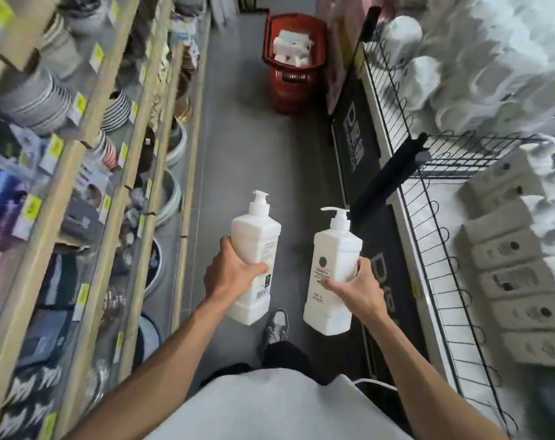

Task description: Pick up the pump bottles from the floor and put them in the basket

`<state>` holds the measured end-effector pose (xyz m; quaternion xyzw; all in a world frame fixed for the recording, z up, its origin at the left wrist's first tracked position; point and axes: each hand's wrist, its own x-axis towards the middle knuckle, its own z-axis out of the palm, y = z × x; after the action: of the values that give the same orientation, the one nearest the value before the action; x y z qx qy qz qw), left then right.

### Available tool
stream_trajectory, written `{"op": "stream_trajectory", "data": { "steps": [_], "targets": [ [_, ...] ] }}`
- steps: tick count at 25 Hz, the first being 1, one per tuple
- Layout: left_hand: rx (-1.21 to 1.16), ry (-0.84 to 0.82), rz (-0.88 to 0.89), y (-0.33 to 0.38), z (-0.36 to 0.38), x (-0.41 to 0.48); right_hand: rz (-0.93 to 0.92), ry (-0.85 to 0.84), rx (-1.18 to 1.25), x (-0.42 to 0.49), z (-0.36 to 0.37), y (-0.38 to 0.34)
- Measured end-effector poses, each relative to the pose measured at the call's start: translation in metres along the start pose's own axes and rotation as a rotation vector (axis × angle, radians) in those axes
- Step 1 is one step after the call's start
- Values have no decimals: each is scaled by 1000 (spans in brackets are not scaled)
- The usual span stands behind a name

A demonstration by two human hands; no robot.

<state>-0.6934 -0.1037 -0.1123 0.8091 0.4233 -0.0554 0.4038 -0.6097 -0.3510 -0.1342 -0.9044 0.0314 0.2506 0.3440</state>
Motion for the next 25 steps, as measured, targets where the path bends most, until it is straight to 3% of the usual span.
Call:
{"op": "stream_trajectory", "data": {
  "steps": [8,18,25],
  "targets": [
    [-102,82,-118,56,-26,129,-72,-90,-74,151,-10,-101],
    [-181,27,-174,94,-93,316,-2,-106,-134,291,15,-240],
    [-239,11,-120,141,-137,447,-20,-78,-125,386,35,-341]
  ]
}}
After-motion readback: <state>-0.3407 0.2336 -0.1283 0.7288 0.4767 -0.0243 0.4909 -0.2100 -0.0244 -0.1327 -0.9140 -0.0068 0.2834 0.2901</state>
